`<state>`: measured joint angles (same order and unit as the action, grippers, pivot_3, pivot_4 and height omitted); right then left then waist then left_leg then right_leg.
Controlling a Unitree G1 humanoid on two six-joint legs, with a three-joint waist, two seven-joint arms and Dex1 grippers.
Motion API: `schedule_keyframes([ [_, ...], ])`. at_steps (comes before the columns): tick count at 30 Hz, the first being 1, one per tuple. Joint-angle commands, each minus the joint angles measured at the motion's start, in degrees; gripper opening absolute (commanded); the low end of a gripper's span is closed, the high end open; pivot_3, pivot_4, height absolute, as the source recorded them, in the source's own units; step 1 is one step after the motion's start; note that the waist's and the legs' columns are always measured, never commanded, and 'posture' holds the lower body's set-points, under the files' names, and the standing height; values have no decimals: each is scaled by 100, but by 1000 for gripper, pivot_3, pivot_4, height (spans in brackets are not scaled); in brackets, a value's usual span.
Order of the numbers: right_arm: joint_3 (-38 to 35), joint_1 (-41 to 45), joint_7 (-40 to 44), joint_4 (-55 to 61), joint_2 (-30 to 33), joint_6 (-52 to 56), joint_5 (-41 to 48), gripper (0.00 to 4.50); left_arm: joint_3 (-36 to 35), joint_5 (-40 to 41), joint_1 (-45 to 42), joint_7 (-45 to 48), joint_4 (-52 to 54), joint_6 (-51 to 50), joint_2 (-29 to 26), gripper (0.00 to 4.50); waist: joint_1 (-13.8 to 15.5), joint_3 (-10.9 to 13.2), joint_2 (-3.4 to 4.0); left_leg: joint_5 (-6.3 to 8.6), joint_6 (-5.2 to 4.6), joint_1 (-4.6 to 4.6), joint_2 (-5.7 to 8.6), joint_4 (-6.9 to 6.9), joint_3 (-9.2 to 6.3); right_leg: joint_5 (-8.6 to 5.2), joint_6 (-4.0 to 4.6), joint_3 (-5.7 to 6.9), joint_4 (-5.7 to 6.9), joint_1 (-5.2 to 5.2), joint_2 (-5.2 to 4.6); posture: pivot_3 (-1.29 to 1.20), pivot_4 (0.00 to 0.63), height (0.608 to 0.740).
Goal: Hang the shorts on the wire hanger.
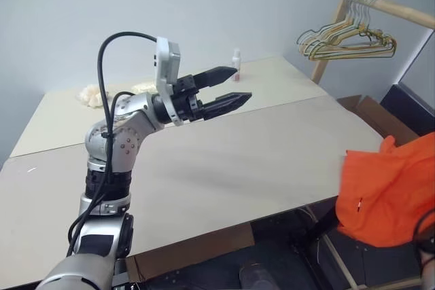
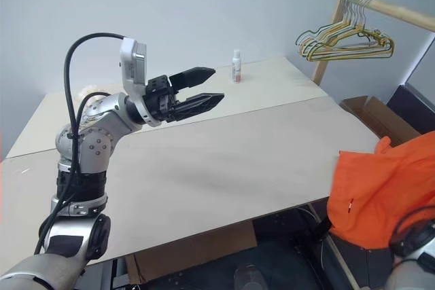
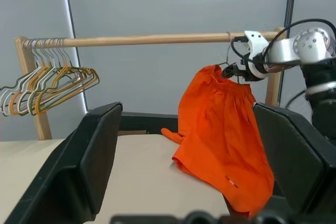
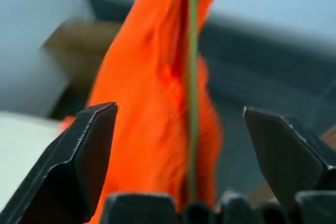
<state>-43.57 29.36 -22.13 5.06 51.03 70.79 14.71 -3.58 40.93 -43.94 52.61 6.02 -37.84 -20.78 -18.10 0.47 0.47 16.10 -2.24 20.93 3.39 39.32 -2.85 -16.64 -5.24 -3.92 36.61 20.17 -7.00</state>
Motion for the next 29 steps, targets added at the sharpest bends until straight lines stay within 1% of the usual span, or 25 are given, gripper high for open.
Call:
schedule_keyframes([
  [1,576,-538,86,961,-25,-1871,-791,4458,-56,127,-67,-46,161,-33,-47,4285,0,-1,2,0,0,-2,2,0,1,-1,-2,-3,3,1,-3,-337,0,740],
  [3,926,-899,167,1414,-228,-3178,-1163,4458,-68,131,-44,-71,183,-40,-65,4285,-16,-1,2,0,1,-9,1,0,-1,-2,-4,-4,6,-1,-2,-331,0,740],
  [5,1361,-1296,428,1670,-229,-4362,-1565,4458,-71,116,-4,-32,196,-36,-132,4285,-24,0,0,1,2,-15,-1,-1,-2,-3,-6,-5,8,-1,2,-326,0,740],
  [7,1654,-1284,1126,1934,-440,-4833,-1151,4458,-62,10,115,40,248,56,-273,4285,-63,3,-4,1,3,-23,-1,-5,0,-3,-6,-9,9,-3,6,-307,0,740],
  [10,2025,-1146,2554,2273,-646,-4725,36,4458,-57,-232,389,-7,349,196,-522,4285,-73,13,-21,2,4,-43,-6,-9,-2,-3,-6,-8,5,-23,13,-286,0,740],
  [11,2154,-1077,3008,2351,-669,-4483,496,4458,-38,-334,520,0,402,254,-638,4285,-77,17,-26,2,4,-43,-8,-10,-3,-2,-5,-8,4,-23,16,-286,0,740],
  [13,2538,-927,3755,2397,-586,-4069,1048,4458,10,-542,832,40,561,368,-895,4285,-49,23,-35,2,4,-42,-11,-10,-7,-1,-3,-6,4,-22,21,-259,0,740],
  [14,2744,-862,3991,2385,-521,-3971,1089,4458,14,-591,963,38,630,386,-988,4285,-26,26,-40,2,4,-42,-13,-11,-7,-1,-3,-7,4,-20,22,-254,0,740],
  [15,2999,-815,4277,2298,-510,-4177,987,4458,7,-630,1112,41,711,388,-1099,4285,15,31,-47,2,4,-42,-15,-12,-8,0,-1,-8,5,-17,23,-254,0,740],
  [17,3497,-502,4953,2096,-436,-3975,1173,4458,-24,-739,1424,35,887,435,-1318,4285,114,35,-53,2,5,-34,-14,-11,-11,1,0,-8,6,-5,20,-212,0,740],
  [19,3791,-197,5576,1917,-389,-3685,1499,4458,-41,-838,1648,3,1021,473,-1475,4285,246,41,-59,2,5,-31,-11,-11,-9,2,2,-12,5,1,17,-174,0,740],
  [20,3919,-121,5814,1824,-357,-3706,1478,4458,-37,-886,1719,-11,1063,486,-1537,4285,336,43,-62,3,5,-31,-11,-11,-10,2,3,-11,6,5,14,-166,0,740],
  [23,4111,70,6136,1514,-371,-3570,1439,4458,-2,-1051,1887,6,1137,574,-1696,4285,644,54,-80,4,7,-19,-11,-11,-14,3,5,-6,3,18,11,-147,0,740],
  [26,4015,49,6356,1383,-443,-3464,1585,4458,-37,-1084,2025,-64,1233,547,-1792,4285,933,58,-87,4,10,5,-6,-11,-15,5,8,-4,5,49,2,-93,0,740],
  [28,3999,-65,6516,1404,-383,-3490,1566,4458,-65,-1101,2089,-124,1245,532,-1832,4285,1113,59,-88,-3,21,40,2,-11,-16,7,12,-4,17,106,-5,-83,0,740],
  [29,3986,-132,6583,1432,-361,-3515,1552,4458,-75,-1101,2106,-155,1245,519,-1839,4285,1113,59,-88,-5,25,50,2,-12,-16,8,13,-4,21,113,-5,-82,0,740],
])
